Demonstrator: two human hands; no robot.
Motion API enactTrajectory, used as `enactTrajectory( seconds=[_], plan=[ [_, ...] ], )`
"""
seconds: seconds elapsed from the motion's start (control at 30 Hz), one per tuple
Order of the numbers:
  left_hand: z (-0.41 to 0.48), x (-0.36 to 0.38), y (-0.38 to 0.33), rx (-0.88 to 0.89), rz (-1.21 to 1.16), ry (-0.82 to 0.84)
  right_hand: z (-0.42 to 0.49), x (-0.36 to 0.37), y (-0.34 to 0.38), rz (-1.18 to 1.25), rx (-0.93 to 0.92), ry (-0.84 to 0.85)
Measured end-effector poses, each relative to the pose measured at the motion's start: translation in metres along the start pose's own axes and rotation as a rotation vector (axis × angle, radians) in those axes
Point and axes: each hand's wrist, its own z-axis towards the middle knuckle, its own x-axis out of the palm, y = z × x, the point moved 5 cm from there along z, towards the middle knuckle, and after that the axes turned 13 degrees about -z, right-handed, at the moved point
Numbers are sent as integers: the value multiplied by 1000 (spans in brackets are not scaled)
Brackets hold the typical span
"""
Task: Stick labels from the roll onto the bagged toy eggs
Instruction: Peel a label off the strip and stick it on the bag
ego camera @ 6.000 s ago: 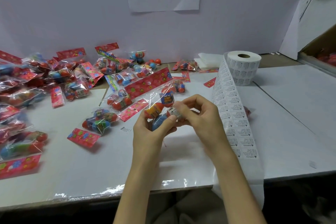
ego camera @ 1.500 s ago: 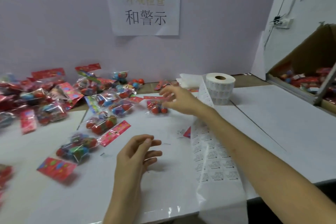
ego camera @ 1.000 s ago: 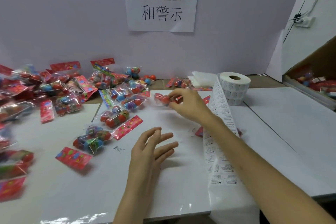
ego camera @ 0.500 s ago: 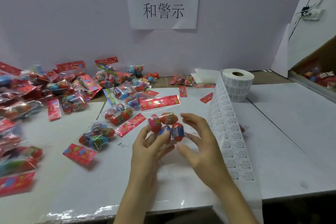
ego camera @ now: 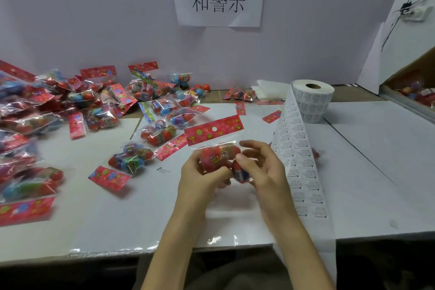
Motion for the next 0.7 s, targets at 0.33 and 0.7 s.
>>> enactTrajectory(
  seconds=[0.33,0.7],
  plan=[
    [-2,6,4,-78,32,167,-6,-1,5,-64,-78,-52],
    [-8,10,3,-102,7,167,-2,-11,-2,-130,-56,-175]
  ],
)
